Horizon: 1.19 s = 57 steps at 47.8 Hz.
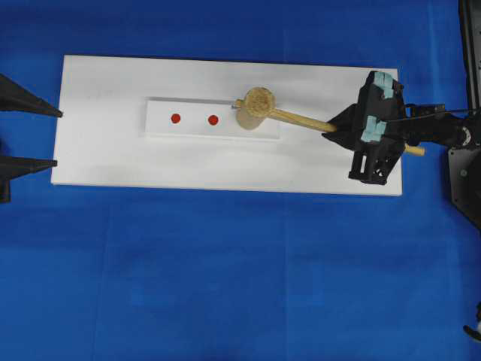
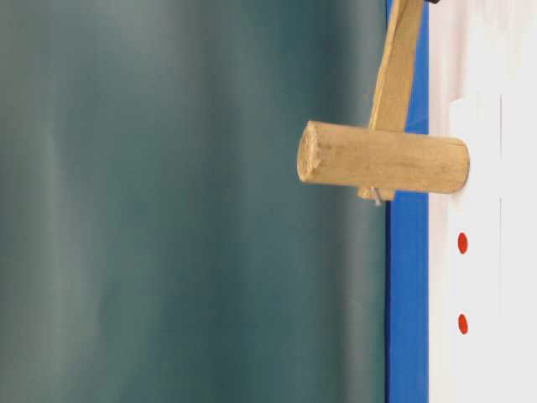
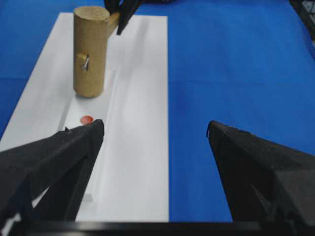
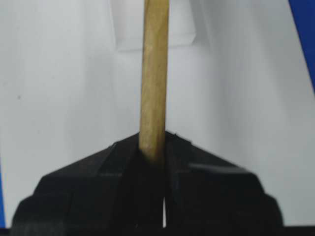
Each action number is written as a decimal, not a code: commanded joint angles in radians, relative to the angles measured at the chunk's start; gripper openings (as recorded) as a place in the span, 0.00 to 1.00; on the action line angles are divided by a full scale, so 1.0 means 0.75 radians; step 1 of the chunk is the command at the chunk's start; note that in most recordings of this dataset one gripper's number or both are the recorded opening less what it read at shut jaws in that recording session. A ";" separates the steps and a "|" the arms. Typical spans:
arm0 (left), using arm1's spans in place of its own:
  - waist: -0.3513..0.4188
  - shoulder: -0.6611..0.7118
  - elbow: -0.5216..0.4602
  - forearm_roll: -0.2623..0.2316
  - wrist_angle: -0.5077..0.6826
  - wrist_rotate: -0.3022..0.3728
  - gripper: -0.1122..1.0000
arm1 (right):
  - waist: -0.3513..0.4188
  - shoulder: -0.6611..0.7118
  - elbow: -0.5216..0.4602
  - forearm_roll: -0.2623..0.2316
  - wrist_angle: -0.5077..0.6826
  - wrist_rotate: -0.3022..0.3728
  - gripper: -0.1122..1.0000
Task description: Hit the mark with a hammer.
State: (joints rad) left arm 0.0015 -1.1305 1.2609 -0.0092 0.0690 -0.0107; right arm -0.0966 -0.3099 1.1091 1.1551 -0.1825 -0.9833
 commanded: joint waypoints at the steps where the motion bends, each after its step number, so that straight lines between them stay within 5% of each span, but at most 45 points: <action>1: 0.002 0.010 -0.014 0.002 -0.012 -0.002 0.85 | 0.002 -0.070 -0.037 0.000 -0.014 -0.006 0.12; 24: 0.000 0.008 -0.014 0.002 -0.012 0.000 0.85 | 0.004 -0.368 -0.127 -0.018 0.020 -0.055 0.12; 37: 0.002 0.010 -0.014 0.002 -0.010 0.002 0.85 | 0.004 -0.268 -0.196 -0.018 0.086 -0.057 0.12; 57: 0.037 0.010 -0.014 0.002 -0.008 0.010 0.85 | 0.027 0.078 -0.511 -0.018 0.184 -0.059 0.12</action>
State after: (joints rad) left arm 0.0245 -1.1321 1.2609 -0.0092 0.0690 -0.0061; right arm -0.0828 -0.2777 0.7931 1.1428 -0.0506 -1.0247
